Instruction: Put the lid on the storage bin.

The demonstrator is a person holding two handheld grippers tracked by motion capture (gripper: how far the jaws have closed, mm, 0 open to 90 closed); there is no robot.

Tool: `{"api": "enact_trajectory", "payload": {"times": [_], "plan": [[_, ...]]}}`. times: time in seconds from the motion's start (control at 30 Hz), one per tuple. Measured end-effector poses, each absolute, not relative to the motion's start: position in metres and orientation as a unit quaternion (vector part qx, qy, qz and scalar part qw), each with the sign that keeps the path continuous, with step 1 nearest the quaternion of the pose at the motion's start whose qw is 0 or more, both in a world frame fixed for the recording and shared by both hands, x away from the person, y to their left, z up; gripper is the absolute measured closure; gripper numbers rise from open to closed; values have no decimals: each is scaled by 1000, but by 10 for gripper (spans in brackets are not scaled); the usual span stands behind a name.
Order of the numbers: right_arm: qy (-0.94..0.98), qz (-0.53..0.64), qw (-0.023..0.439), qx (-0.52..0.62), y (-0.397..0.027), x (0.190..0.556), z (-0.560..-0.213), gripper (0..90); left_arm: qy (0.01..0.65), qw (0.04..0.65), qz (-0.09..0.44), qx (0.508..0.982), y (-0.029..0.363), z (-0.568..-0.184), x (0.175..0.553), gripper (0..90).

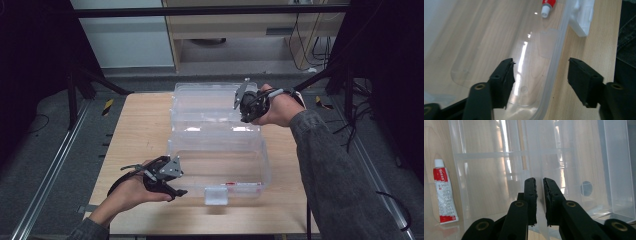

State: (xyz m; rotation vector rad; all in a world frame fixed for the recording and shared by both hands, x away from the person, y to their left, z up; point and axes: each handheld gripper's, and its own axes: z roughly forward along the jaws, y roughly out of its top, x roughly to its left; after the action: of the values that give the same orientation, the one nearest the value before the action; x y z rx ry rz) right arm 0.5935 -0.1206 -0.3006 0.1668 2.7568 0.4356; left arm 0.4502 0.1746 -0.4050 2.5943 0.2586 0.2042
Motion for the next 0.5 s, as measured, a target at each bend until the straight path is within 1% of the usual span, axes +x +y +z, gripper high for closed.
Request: {"api": "enact_trajectory", "payload": {"times": [0.03, 0.07, 0.1, 0.13, 0.17, 0.2, 0.23, 0.27, 0.3, 0.43, 0.5], "plan": [[971, 152, 173, 59, -121, 594, -301, 813, 96, 257, 74, 959, 174, -407, 450, 443], [971, 152, 173, 59, -121, 594, -301, 813, 100, 256, 72, 959, 173, -409, 450, 443], [971, 153, 173, 60, -121, 594, -301, 813, 99, 251, 73, 960, 172, -412, 450, 492], [971, 153, 173, 60, -121, 594, -301, 813, 99, 251, 73, 960, 172, -412, 450, 517], [971, 153, 172, 59, -121, 594, -301, 814, 98, 249, 69, 961, 171, -414, 451, 517], [972, 152, 171, 59, -121, 594, -301, 814, 97, 249, 67, 961, 170, -415, 451, 558], [972, 154, 170, 58, -121, 594, -301, 815, 100, 249, 65, 961, 169, -416, 451, 618], [972, 154, 170, 58, -121, 594, -301, 815, 100, 249, 65, 961, 169, -416, 451, 655], [972, 154, 169, 58, -121, 594, -301, 816, 102, 249, 65, 961, 168, -417, 452, 655], [972, 154, 172, 54, -121, 594, -301, 822, 99, 252, 51, 961, 167, -418, 452, 781], [972, 152, 174, 53, -121, 593, -301, 823, 100, 253, 52, 961, 167, -418, 452, 788]]}}
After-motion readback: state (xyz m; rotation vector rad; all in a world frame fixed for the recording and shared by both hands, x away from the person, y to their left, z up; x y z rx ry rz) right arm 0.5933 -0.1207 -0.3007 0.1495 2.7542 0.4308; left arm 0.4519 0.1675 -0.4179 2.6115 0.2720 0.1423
